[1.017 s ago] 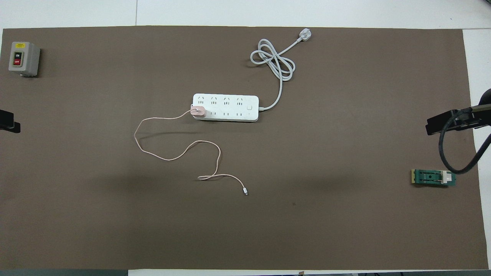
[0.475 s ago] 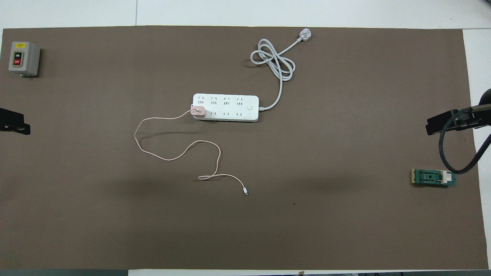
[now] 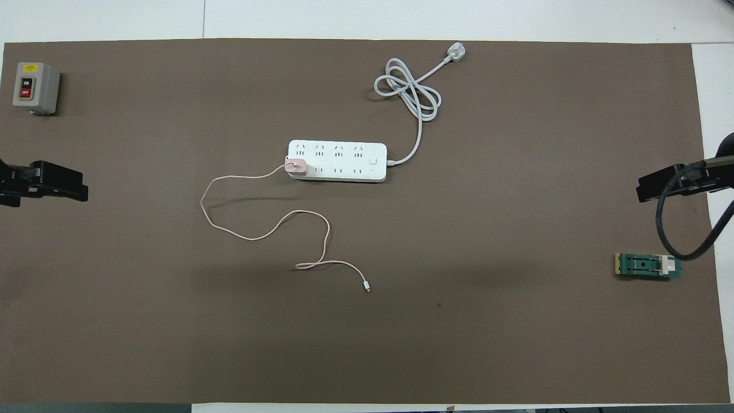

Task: Plug charger into power strip

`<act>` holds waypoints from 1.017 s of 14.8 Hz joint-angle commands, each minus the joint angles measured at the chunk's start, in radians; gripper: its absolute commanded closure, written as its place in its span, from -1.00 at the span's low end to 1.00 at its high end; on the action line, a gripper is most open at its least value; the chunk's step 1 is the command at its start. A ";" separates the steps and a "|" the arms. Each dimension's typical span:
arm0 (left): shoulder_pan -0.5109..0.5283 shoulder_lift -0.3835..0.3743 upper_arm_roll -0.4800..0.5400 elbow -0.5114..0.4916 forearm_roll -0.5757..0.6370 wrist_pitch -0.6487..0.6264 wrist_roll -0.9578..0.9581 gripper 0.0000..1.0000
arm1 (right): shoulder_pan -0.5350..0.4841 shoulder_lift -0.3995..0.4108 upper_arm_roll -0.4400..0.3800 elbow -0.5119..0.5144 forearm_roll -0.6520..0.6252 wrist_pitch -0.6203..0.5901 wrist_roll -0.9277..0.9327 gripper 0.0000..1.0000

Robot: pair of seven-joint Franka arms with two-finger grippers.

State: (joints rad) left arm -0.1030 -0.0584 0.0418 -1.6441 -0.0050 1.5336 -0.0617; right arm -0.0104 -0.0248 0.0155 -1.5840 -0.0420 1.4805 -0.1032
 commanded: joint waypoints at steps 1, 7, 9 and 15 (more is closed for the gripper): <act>-0.020 -0.017 0.018 -0.020 -0.042 0.034 0.011 -1.00 | -0.016 0.000 0.011 0.004 -0.004 -0.013 -0.015 -1.00; -0.018 -0.017 0.020 -0.023 -0.043 0.031 0.011 -1.00 | -0.016 0.000 0.011 0.004 -0.004 -0.013 -0.015 -1.00; -0.018 -0.020 0.020 -0.025 -0.041 0.023 0.011 -1.00 | -0.014 0.000 0.011 0.004 -0.004 -0.013 -0.015 -1.00; -0.018 -0.023 0.018 -0.035 -0.024 0.014 0.010 -1.00 | -0.014 0.000 0.011 0.004 -0.004 -0.013 -0.015 -1.00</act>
State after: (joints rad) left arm -0.1045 -0.0584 0.0445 -1.6463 -0.0370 1.5448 -0.0611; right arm -0.0104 -0.0248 0.0155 -1.5840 -0.0421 1.4805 -0.1032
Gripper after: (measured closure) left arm 0.000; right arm 0.000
